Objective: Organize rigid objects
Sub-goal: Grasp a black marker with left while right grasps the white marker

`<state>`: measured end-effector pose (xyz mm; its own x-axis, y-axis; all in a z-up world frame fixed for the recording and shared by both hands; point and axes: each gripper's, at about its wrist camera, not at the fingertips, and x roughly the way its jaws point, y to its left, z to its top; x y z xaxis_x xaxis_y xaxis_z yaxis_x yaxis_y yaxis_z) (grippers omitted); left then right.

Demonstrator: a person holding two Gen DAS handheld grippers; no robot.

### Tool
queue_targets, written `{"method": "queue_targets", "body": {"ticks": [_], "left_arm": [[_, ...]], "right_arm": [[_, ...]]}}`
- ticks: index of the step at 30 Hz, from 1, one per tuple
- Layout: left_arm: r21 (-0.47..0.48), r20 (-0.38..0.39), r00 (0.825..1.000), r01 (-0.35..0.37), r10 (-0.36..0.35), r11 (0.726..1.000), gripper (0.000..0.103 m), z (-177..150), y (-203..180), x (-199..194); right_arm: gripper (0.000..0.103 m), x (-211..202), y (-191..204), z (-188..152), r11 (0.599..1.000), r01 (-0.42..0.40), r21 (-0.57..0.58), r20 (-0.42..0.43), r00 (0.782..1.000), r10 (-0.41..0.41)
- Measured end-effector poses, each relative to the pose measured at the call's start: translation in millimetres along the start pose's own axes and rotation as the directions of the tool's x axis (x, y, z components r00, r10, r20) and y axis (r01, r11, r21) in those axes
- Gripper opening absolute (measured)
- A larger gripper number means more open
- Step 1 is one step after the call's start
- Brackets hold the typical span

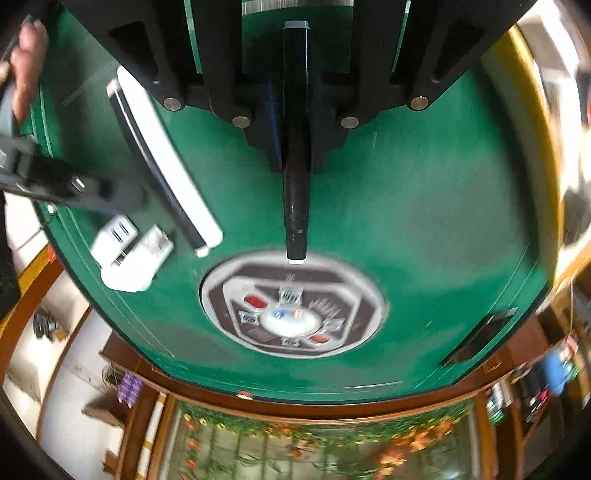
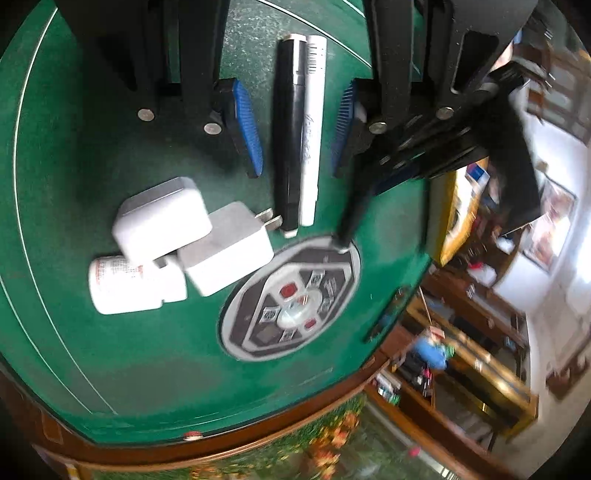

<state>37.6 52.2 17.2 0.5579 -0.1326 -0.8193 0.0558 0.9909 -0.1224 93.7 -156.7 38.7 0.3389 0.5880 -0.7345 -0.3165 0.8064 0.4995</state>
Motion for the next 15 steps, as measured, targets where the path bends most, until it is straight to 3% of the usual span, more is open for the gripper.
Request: {"method": "queue_targets", "body": {"ticks": [2,6,9,15], "left_arm": [[-0.032,0.017,1.0,0.022,-0.022,0.999,0.015,-11,6,-5],[-0.032,0.037,0.999,0.012,-0.011,0.999,0.015,-17,6,-8],[-0.018,0.043,0.999,-0.009,0.01,1.0,0.015,-15,2,-6],[-0.028,0.045,0.999,-0.003,0.004,1.0,0.015,-13,4,-4]], "right_arm": [[0.024,-1,16,-4,0.996,0.013,-0.085,0.01,1.0,-0.012],[0.022,1,52,-17,0.958,0.106,-0.267,0.071,0.993,-0.091],[0.02,17,46,-19,0.961,0.112,-0.255,0.016,0.994,-0.112],[0.016,29,41,-22,0.943,0.182,-0.279,-0.003,0.982,-0.19]]}}
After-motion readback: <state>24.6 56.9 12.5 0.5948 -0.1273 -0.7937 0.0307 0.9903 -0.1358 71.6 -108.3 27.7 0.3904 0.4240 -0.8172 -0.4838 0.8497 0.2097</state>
